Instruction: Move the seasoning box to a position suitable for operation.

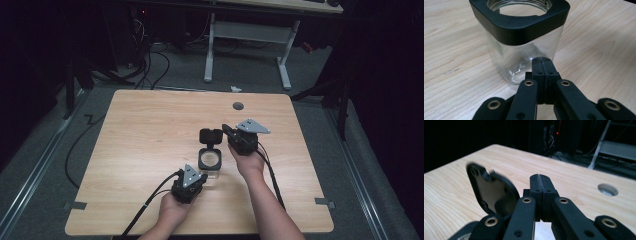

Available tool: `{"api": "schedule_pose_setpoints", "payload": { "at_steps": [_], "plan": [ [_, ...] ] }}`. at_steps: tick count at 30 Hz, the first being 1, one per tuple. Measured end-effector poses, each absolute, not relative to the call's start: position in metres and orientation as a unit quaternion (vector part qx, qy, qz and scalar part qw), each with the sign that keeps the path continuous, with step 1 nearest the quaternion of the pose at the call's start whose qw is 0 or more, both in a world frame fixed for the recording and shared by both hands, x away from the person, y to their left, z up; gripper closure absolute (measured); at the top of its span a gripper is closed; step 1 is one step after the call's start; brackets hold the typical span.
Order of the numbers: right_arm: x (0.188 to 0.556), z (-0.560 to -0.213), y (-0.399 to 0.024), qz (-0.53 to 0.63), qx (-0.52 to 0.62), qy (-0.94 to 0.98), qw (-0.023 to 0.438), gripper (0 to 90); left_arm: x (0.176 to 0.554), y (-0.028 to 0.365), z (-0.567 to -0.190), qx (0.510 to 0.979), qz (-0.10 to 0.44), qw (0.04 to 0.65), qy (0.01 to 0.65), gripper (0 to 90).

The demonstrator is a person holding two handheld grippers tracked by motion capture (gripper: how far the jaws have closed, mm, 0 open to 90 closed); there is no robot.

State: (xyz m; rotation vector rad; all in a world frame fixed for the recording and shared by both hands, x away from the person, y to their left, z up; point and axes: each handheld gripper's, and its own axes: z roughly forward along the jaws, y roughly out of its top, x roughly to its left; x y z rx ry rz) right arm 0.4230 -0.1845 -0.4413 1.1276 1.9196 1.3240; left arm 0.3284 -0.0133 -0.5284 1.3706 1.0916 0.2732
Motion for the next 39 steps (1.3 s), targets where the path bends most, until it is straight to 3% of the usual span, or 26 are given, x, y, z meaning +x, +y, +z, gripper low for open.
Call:
{"api": "schedule_pose_setpoints", "payload": {
  "at_steps": [7,21,39],
  "plan": [
    [0.424,-0.421,-0.179,0.517,0.407,0.704,0.266,89.9,0.328,-0.015,-0.529,0.598,0.115,0.633,0.478,90.0],
    [0.418,-0.423,-0.174,0.513,0.397,0.718,0.252,89.9,0.329,-0.016,-0.528,0.599,0.115,0.633,0.476,90.0],
    [0.361,-0.463,-0.176,0.507,0.384,0.735,0.233,89.9,0.328,-0.017,-0.528,0.597,0.109,0.634,0.48,90.0]
  ]
}}
